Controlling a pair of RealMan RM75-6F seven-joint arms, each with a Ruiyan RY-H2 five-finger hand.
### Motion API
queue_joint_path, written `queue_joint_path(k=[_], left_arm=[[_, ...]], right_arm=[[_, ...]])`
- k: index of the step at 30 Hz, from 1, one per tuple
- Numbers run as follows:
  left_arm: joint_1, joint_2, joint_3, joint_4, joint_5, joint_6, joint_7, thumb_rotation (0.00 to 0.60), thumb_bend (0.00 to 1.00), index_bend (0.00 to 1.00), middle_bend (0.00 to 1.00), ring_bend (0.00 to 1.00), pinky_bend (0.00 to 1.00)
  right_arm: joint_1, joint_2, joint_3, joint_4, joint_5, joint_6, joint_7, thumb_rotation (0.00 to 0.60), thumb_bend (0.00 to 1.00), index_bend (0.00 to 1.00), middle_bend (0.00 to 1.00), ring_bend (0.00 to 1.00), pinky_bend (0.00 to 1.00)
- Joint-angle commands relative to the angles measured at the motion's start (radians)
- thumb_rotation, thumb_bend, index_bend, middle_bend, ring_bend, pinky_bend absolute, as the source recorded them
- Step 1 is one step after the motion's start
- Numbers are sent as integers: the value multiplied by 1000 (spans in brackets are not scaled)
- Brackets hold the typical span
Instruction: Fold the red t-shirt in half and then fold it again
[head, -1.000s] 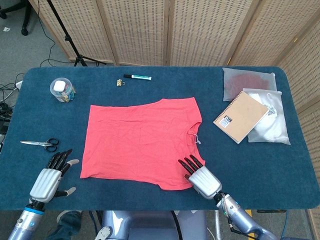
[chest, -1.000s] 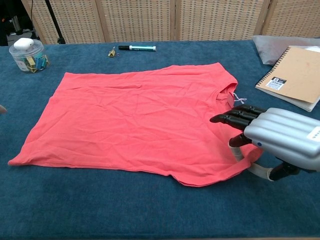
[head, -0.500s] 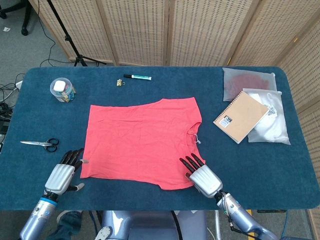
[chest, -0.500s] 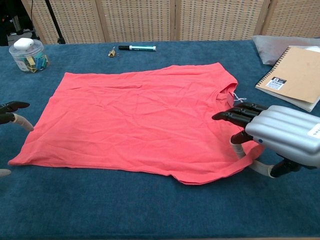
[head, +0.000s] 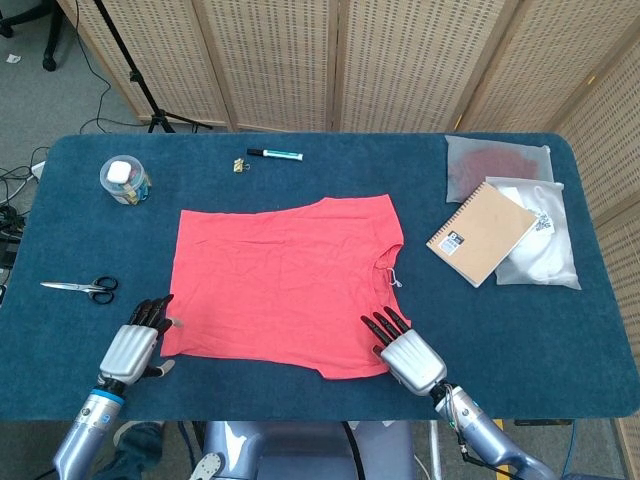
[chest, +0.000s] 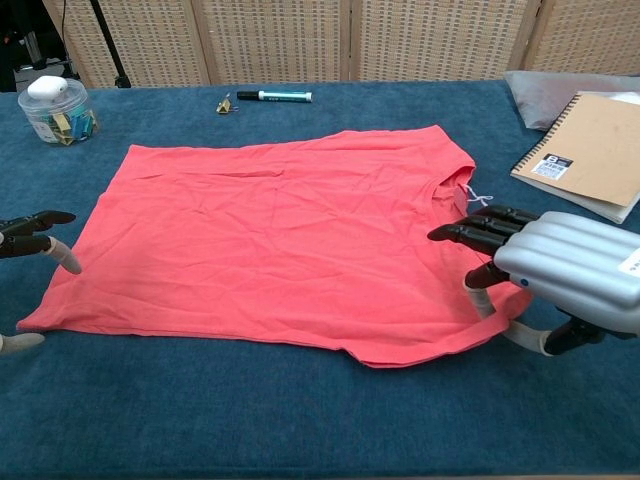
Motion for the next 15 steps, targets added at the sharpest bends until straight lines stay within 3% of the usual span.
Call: queue_joint_path(k=[1,15], left_arm=[[-2,-6,2,4,-4,0,5,600,231,355,0,0,0],[-8,-34,4,20,-31,-6,23,600,333,404,0,0,0]], right_arm=[[0,1,0,0,2,0,2,600,466,568,53,0,0],[0,-1,0,-1,5,-2,0,600,466,568,53,0,0]])
